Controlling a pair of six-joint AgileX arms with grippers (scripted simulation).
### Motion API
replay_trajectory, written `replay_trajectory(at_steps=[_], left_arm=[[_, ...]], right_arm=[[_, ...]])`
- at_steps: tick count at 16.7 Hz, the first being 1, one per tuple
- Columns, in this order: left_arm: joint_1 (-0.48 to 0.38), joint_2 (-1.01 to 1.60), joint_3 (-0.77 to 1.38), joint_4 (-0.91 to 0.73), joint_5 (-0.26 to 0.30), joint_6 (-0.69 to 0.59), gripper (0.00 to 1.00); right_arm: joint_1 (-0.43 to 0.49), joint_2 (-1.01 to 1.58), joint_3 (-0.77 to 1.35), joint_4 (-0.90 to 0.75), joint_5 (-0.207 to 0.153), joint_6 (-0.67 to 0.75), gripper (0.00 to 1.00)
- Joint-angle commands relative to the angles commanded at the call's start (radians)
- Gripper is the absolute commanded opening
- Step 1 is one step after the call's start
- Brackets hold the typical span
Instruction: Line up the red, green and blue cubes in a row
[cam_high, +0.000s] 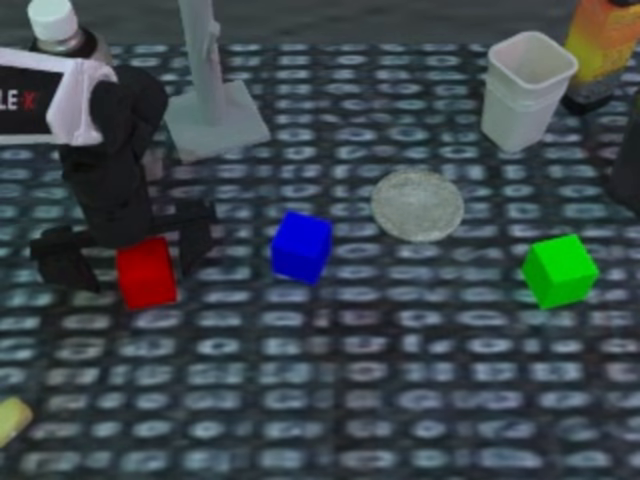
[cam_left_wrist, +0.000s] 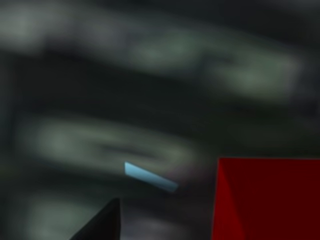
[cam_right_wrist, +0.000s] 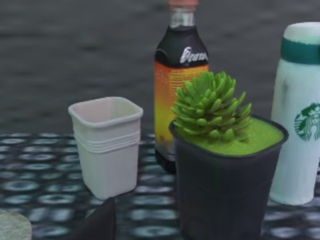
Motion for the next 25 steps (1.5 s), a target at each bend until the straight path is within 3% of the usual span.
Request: replay_trajectory(at_steps=[9,19,25], left_arm=[[0.0,0.0,0.0,0.0,0.0,0.0,0.02],[0.003,-0.029,0.01,-0.018,-0.01,0.007,0.0],[0.018,-0.1,0.119,-0.212,-0.011,0.003,0.0]], right_arm=[[0.0,0.0,0.0,0.0,0.0,0.0,1.0],[0.0,0.0,0.0,0.0,0.0,0.0,1.0],[0.0,0.0,0.0,0.0,0.0,0.0,1.0]])
